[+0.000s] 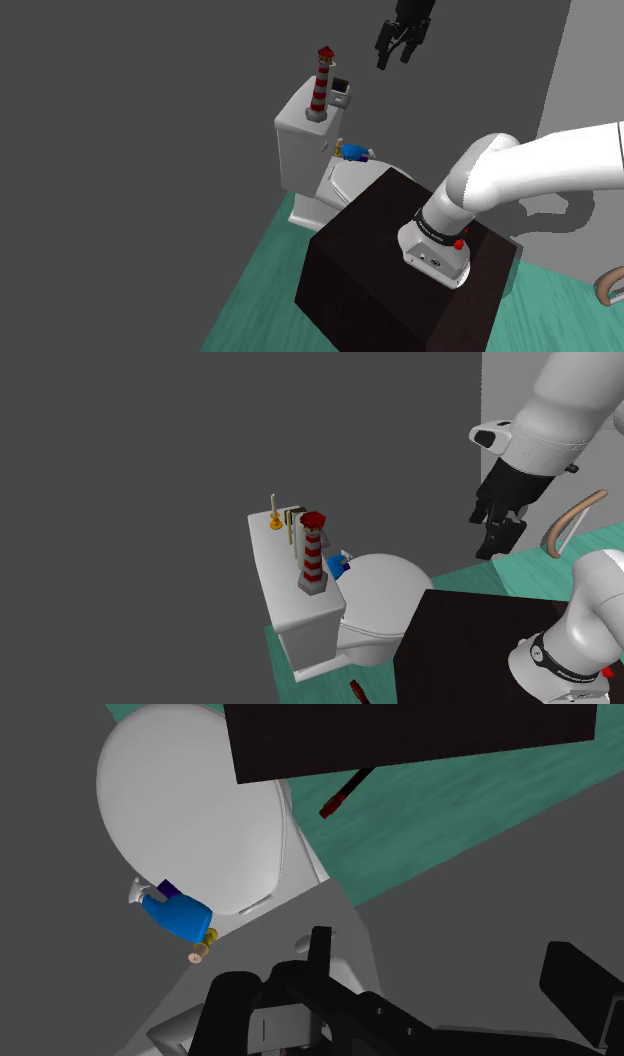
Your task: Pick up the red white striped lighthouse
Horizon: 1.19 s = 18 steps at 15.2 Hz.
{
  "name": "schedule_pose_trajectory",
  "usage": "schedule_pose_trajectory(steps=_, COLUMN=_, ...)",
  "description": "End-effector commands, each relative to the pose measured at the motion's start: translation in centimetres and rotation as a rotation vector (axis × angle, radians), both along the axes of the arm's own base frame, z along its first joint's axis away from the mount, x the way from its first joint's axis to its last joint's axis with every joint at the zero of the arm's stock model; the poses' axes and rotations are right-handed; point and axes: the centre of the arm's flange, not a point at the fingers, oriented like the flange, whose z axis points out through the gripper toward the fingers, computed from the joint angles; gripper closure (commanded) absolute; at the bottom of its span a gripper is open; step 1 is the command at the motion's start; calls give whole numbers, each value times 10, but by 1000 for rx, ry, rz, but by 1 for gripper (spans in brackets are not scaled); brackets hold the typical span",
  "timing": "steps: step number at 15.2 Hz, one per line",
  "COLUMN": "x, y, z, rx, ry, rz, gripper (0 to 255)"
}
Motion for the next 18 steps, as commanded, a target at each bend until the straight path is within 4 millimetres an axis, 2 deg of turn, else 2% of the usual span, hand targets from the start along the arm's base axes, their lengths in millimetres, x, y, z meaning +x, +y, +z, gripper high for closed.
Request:
schedule_pose_trajectory(steps=1, x=0, y=0, z=0, rx=0, ry=0, rz=0, gripper=0)
schedule_pose_trajectory(steps=18, x=185, y=-53, z=-65, rx=-199, ry=-100, rz=-54, gripper=0)
